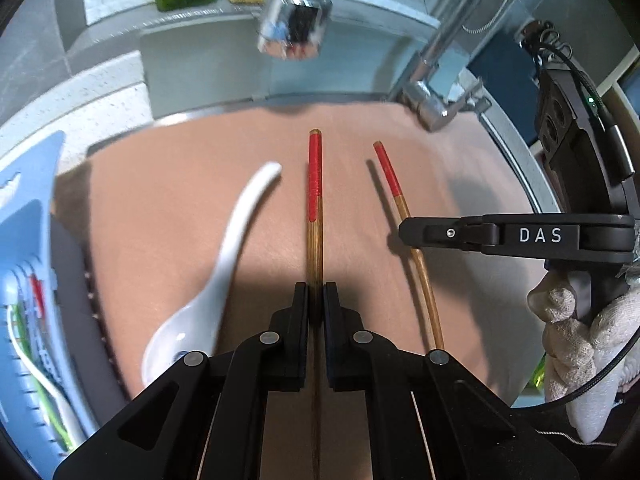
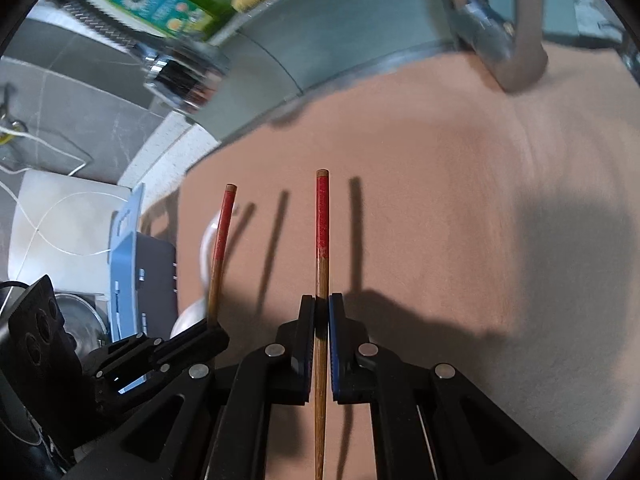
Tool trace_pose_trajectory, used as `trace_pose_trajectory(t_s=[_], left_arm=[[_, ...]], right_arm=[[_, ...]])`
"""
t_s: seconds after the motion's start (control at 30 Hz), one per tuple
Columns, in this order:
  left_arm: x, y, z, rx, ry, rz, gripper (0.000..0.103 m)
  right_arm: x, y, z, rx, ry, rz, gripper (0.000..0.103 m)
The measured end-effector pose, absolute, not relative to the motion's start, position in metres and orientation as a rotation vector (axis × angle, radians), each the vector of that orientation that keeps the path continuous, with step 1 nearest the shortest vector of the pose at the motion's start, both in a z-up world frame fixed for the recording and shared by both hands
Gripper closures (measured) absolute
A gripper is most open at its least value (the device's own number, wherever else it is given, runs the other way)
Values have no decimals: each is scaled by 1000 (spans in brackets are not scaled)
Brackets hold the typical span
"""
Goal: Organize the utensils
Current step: 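Lift both chopsticks and carry them over the blue basket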
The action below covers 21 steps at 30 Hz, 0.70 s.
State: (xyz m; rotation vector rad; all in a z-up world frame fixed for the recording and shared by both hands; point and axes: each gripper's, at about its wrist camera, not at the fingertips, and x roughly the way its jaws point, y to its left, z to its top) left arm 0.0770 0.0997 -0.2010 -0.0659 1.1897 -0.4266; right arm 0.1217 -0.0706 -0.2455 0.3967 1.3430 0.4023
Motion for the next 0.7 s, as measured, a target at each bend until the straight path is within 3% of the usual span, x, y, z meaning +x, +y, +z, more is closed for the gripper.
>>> trace_pose_trajectory(t_s=[0.37, 0.7], left_arm=[[59, 160, -152, -125, 1070, -346, 97], [34, 253, -148, -203, 1055, -177, 97]], right_arm=[[118, -14, -196, 383, 1265, 554, 97], [105, 85, -184, 361, 1285, 710, 97]])
